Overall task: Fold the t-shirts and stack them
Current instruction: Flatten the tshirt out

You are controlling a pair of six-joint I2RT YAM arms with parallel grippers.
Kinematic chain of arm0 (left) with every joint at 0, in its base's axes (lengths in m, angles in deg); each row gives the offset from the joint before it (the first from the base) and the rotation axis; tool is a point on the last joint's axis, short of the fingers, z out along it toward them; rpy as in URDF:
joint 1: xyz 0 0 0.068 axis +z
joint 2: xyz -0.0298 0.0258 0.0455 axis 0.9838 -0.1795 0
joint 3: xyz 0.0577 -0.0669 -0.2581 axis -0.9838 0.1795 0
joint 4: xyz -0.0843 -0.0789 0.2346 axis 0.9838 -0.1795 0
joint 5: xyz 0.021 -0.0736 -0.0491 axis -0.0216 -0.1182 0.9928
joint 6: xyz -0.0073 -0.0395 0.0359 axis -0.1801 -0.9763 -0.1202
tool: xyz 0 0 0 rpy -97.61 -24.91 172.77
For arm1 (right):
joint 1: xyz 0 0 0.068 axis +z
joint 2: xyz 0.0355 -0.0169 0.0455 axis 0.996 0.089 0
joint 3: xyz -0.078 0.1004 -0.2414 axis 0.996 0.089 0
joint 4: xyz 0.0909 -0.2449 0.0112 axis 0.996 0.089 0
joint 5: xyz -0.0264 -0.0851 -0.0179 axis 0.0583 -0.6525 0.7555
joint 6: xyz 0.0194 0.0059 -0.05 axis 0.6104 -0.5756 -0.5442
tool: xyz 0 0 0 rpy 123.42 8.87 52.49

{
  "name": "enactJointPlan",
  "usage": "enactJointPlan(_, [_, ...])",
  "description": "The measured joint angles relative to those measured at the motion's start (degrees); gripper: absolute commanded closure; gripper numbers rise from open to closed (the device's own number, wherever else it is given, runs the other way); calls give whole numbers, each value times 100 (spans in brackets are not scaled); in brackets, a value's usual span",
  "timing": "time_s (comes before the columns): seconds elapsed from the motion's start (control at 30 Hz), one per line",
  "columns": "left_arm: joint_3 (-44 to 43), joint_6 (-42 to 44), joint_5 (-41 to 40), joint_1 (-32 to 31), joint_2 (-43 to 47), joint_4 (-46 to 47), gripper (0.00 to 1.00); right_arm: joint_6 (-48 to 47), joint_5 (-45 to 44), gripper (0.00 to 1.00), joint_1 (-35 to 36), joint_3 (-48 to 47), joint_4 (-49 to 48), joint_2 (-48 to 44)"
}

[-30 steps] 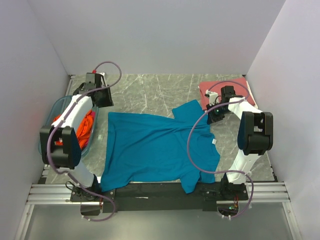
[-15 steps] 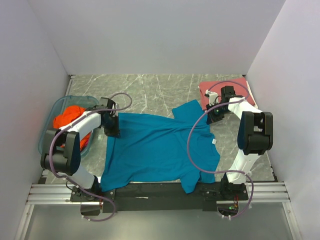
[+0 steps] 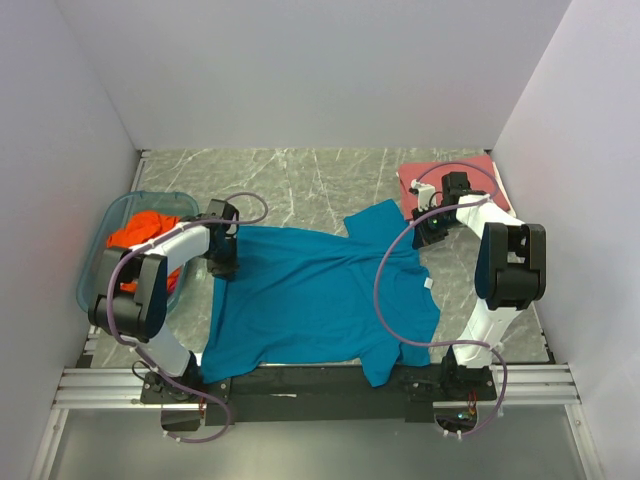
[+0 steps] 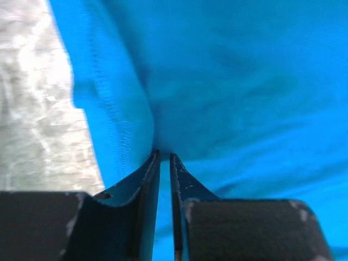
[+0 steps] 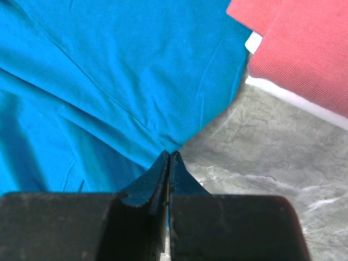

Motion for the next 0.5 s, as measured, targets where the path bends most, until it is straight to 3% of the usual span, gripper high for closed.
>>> enactJointPlan(0.23, [0,-199,-717,0,9,-197,66,0,28,100,0,0,2,0])
enactJointPlan(0.5, [-7,-409,-1211,142,9,-278,65,-2,59,100,0,0,2,0])
